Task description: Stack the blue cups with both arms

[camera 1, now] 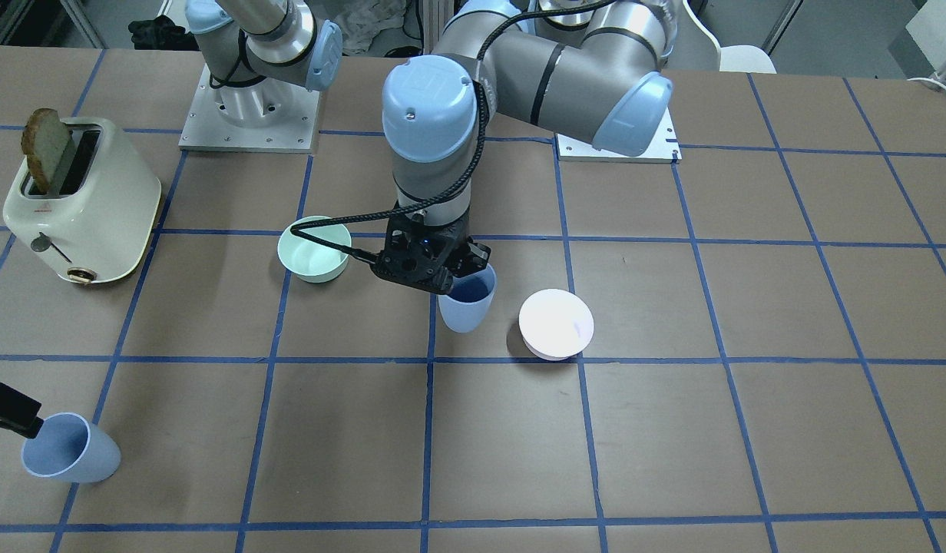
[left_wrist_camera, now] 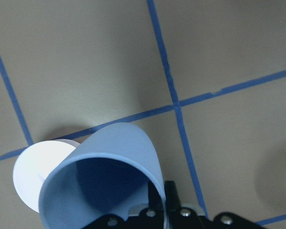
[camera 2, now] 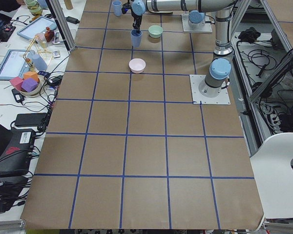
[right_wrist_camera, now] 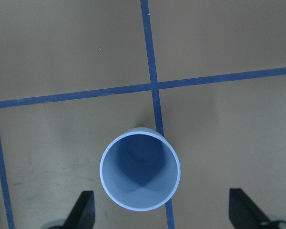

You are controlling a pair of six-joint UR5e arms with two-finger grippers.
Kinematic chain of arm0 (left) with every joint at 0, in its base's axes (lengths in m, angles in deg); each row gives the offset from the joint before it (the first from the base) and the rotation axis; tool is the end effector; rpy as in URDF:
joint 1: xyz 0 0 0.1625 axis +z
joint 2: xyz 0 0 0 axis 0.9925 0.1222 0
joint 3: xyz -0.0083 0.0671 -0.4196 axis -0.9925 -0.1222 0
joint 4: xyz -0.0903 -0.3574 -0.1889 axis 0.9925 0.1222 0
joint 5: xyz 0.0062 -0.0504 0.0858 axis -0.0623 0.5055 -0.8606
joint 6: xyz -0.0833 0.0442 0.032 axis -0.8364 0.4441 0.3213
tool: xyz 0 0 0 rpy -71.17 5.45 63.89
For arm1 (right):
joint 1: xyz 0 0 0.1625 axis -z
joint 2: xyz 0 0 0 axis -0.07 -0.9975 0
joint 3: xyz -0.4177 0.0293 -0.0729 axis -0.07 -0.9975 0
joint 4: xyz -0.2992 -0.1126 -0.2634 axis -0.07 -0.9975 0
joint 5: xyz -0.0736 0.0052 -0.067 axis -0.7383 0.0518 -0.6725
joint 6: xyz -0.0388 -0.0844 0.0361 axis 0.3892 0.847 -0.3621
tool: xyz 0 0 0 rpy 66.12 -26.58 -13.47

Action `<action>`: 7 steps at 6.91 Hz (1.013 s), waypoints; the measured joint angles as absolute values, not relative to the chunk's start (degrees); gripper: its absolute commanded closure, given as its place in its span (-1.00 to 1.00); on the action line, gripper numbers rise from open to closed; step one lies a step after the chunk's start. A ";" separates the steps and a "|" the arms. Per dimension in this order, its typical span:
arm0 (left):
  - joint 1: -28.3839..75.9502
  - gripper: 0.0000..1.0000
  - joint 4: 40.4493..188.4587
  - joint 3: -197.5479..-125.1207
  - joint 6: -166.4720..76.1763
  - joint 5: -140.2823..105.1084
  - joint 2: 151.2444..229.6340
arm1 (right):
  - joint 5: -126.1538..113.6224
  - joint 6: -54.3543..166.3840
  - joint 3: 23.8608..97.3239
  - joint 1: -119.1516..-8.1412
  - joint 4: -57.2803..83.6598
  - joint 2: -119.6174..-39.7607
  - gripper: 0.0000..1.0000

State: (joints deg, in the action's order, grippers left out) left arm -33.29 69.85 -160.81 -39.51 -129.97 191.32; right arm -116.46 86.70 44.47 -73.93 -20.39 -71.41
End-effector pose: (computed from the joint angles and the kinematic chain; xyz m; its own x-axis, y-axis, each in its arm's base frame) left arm -0.3882 -0.4887 0.3166 -0.9549 0.2960 -0.0219 0.2949 0.9546 0.0425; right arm -0.1068 -0.6946 0.3427 -0.9947 0.0993 -0.0260 0.1014 0.9900 -0.0978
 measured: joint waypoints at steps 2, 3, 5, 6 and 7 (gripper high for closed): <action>-35.35 0.65 61.73 -167.59 -41.22 -128.60 191.76 | -116.40 88.24 44.46 -73.82 -22.35 -69.47 -1.00; -35.62 -0.98 60.58 -168.84 -41.60 -128.61 191.82 | -116.39 88.99 44.50 -73.78 -23.52 -68.41 -1.00; -35.70 -1.00 60.03 -169.30 -43.46 -128.28 191.85 | -116.44 90.86 45.01 -73.73 -25.13 -66.75 -0.80; -35.43 -1.00 59.97 -169.02 -44.35 -128.26 191.41 | -116.58 91.59 45.37 -73.72 -24.87 -66.41 -0.69; -34.48 -1.00 60.41 -168.34 -44.74 -128.37 190.41 | -116.90 92.10 46.00 -73.68 -24.49 -66.23 -0.30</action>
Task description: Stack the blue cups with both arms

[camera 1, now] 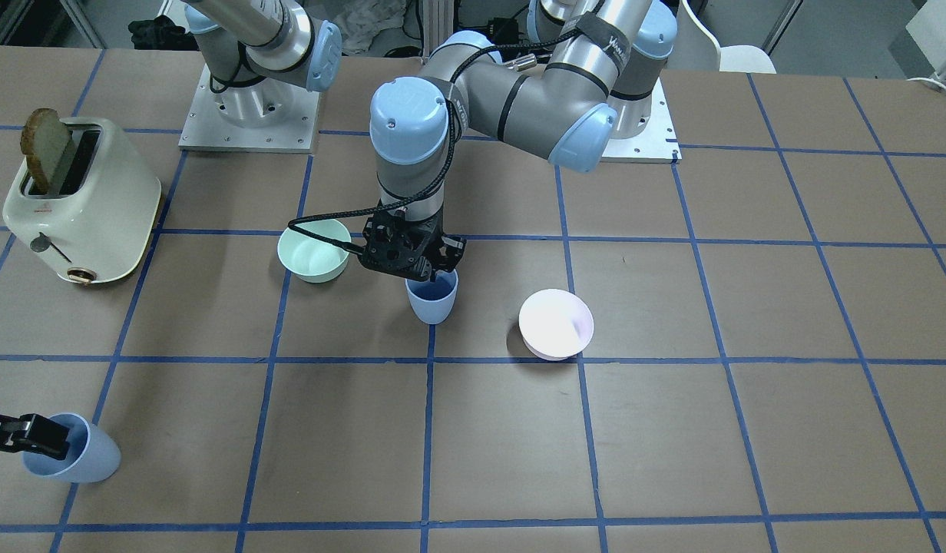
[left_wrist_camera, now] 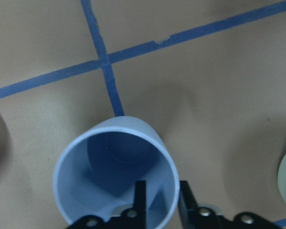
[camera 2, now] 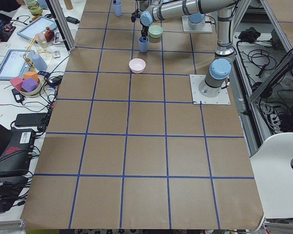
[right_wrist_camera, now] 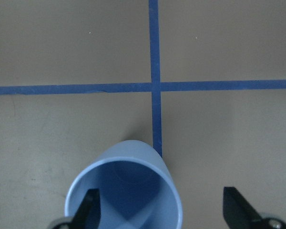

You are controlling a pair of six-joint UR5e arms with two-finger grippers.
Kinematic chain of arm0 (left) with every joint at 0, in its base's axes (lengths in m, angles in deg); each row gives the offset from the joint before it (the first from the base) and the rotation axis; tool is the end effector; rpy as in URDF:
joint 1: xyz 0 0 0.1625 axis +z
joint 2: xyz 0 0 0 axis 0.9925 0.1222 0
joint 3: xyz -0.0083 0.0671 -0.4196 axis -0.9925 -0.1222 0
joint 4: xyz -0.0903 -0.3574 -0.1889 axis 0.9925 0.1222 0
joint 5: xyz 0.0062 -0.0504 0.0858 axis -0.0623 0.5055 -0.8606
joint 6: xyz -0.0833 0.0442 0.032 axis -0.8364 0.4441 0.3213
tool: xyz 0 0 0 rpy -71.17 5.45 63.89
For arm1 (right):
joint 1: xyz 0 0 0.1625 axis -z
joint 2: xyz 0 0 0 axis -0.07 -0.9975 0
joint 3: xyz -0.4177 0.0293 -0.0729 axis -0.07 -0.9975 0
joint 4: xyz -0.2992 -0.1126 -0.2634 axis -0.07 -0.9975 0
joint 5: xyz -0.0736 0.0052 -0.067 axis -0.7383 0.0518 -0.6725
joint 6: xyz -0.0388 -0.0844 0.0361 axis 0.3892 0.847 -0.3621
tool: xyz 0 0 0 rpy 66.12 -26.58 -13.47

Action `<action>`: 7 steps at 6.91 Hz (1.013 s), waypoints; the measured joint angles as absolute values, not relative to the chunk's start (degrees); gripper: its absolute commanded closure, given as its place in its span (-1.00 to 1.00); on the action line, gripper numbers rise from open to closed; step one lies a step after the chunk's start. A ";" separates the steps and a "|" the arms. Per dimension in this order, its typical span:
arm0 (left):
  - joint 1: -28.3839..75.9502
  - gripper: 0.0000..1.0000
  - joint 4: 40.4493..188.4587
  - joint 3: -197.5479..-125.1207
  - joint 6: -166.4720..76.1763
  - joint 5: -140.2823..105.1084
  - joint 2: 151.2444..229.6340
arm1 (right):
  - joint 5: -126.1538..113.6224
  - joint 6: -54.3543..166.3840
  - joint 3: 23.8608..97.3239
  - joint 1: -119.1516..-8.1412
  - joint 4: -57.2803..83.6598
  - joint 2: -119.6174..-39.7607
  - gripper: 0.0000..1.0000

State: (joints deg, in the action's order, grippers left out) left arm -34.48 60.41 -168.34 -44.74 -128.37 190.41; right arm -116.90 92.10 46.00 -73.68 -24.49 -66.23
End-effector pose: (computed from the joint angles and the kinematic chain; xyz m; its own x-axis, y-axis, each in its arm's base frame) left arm -0.3916 -0.4616 0.2824 -0.9737 0.2272 0.0135 0.2273 0.9738 -0.0004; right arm -0.1155 -0.7070 0.2745 -0.9996 0.0115 -0.0248 0.0128 0.9984 -0.0545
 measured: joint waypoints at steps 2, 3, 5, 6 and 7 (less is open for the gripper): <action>-29.55 -1.00 66.01 -163.31 -44.39 -128.27 189.04 | -117.28 92.40 46.99 -73.64 -24.42 -66.15 0.70; -26.43 -1.00 70.55 -159.61 -43.96 -128.25 188.76 | -117.29 92.39 47.12 -73.63 -24.58 -66.14 0.85; -21.35 -1.00 77.13 -154.46 -41.98 -128.32 186.75 | -117.18 92.40 47.26 -73.62 -24.68 -66.09 1.00; -20.15 -1.00 80.60 -152.74 -41.30 -128.38 184.55 | -117.22 92.42 47.19 -73.62 -24.61 -66.25 1.00; -19.69 -1.00 85.16 -151.15 -41.04 -128.43 181.57 | -117.19 92.26 46.94 -73.70 -24.50 -66.88 1.00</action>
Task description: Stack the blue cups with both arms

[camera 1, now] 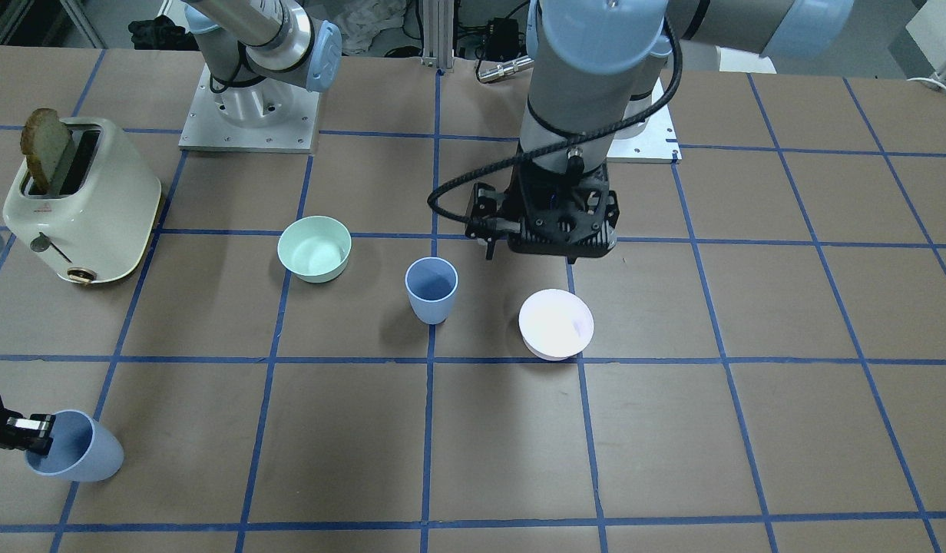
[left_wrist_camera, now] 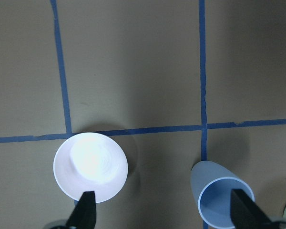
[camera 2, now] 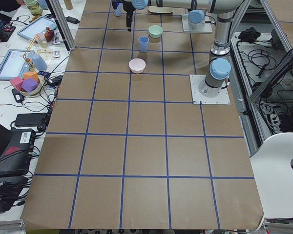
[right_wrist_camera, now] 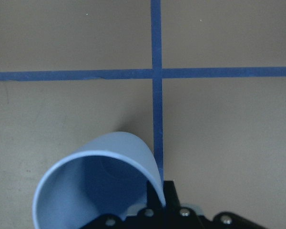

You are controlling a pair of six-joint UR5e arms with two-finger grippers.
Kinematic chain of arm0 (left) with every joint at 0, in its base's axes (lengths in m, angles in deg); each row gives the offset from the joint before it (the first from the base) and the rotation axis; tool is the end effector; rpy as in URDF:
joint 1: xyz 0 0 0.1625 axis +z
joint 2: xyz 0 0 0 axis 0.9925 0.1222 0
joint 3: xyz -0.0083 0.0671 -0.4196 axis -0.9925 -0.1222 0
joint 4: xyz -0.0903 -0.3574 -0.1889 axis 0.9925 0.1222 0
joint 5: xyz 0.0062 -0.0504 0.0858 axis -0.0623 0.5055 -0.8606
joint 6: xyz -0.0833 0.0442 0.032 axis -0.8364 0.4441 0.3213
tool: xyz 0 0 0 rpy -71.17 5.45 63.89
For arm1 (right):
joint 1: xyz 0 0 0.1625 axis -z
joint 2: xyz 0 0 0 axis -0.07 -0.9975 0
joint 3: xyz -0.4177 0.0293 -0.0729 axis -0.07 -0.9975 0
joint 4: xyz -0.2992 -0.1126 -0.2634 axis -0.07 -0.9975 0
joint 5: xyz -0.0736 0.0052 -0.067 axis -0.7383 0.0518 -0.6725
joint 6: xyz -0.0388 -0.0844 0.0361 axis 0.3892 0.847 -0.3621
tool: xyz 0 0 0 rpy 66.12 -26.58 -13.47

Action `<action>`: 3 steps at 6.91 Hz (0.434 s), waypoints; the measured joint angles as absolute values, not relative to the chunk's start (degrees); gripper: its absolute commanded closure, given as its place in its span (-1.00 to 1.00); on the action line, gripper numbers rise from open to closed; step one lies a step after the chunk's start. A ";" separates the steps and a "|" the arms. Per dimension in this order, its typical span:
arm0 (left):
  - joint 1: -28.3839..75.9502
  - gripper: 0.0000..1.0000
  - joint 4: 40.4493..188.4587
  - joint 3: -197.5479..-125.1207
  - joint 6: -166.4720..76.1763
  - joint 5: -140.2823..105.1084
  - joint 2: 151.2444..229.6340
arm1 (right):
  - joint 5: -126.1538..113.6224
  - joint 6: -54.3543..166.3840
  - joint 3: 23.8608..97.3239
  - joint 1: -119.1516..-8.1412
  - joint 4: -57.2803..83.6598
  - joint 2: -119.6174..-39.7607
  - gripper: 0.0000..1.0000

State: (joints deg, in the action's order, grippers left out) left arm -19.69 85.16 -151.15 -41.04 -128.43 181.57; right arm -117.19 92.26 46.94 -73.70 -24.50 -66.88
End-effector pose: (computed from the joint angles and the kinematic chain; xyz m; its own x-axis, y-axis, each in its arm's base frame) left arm -0.2570 -0.5299 0.4728 -0.9992 0.0360 0.0166 0.0356 0.9991 -0.0235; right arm -0.1139 -0.7020 0.2748 -0.9997 0.0087 -0.0216 0.0097 0.9988 -0.0482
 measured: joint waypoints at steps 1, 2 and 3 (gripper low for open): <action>-19.25 -1.00 89.50 -149.96 -40.71 -128.52 177.84 | -116.97 91.90 46.89 -74.11 -23.49 -68.63 1.00; -17.77 -1.00 91.78 -149.87 -39.93 -128.70 175.02 | -116.74 91.00 47.18 -75.55 -21.36 -71.36 1.00; -15.68 -1.00 92.64 -150.91 -38.33 -128.79 173.41 | -116.67 89.08 48.14 -78.83 -19.53 -74.32 1.00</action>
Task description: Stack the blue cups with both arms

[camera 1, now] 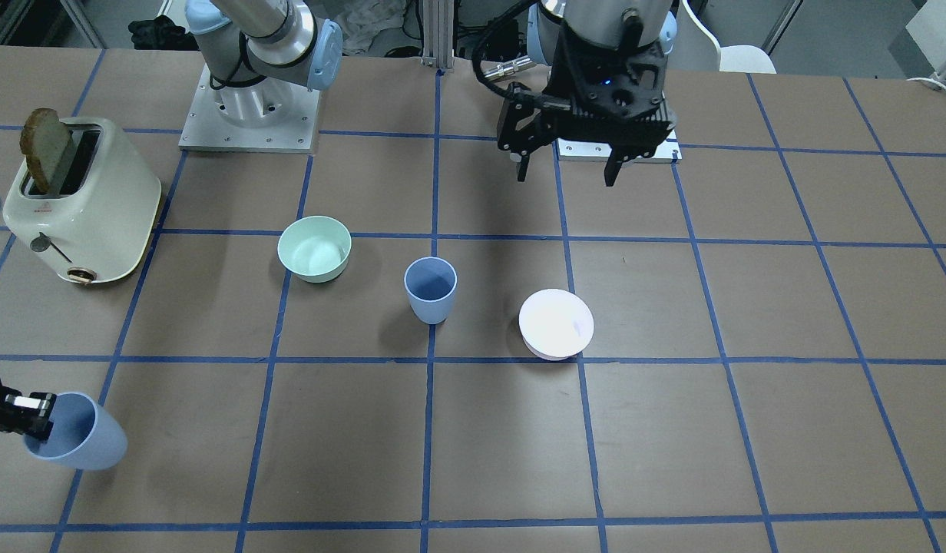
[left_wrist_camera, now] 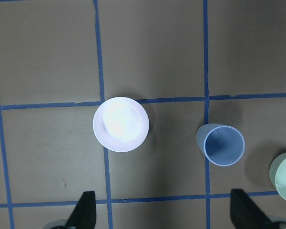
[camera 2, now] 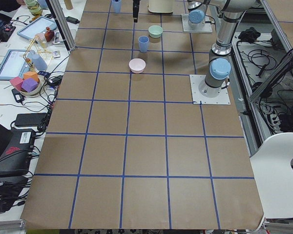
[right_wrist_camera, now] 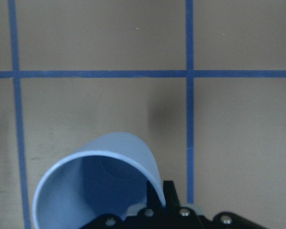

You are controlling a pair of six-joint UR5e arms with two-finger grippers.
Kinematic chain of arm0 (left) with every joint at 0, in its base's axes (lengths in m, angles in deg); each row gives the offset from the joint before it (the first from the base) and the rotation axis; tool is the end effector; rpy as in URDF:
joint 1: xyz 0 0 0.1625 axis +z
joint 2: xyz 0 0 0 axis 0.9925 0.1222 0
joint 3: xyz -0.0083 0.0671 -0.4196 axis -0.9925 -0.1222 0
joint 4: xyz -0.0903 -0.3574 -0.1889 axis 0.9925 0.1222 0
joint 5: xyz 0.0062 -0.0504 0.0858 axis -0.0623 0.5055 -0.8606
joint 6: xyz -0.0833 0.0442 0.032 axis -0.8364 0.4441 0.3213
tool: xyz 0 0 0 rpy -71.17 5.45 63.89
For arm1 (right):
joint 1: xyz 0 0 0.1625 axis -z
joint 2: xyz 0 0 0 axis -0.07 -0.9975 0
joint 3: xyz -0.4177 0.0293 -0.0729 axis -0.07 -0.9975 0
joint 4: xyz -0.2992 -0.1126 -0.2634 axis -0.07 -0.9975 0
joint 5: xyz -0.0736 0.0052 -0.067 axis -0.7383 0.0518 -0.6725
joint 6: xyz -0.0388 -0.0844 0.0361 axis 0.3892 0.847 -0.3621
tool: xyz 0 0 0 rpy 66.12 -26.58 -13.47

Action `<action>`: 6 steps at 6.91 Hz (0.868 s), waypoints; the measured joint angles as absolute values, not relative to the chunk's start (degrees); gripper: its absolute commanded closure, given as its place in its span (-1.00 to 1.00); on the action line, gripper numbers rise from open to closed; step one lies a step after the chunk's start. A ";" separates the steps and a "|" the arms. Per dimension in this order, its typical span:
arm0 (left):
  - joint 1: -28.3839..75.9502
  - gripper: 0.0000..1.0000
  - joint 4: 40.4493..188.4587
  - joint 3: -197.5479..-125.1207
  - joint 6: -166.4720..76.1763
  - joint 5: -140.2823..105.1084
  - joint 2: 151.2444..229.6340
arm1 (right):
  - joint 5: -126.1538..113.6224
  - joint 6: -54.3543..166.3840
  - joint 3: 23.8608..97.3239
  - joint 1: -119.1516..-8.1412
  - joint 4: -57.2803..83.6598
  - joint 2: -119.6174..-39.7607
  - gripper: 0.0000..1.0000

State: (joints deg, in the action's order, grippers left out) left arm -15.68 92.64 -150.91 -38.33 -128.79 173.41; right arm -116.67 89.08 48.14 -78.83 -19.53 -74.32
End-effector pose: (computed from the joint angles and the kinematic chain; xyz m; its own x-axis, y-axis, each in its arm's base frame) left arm -0.2095 -0.4862 0.5388 -0.9998 0.0134 0.0114 0.0129 0.9991 -0.0410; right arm -0.0414 -0.6787 0.3444 -0.9993 -0.0264 -0.0265 -0.0245 0.9972 -0.0707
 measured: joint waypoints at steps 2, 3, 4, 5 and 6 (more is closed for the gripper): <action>-13.26 -1.00 92.96 -153.06 -34.34 -129.04 170.28 | -116.46 81.57 54.34 -87.69 -18.67 -81.38 1.00; -12.21 -1.00 92.87 -153.37 -33.67 -129.07 169.58 | -116.41 76.97 58.38 -92.19 -19.04 -85.46 1.00; -11.05 -1.00 92.67 -153.46 -33.43 -128.92 169.26 | -116.57 71.51 61.20 -97.00 -19.40 -88.56 1.00; -10.13 -1.00 92.55 -153.48 -33.35 -128.60 169.20 | -117.02 65.47 62.59 -102.25 -19.91 -90.11 1.00; -9.73 -1.00 92.51 -153.49 -33.33 -128.43 169.21 | -117.32 60.44 63.13 -106.56 -20.47 -90.69 1.00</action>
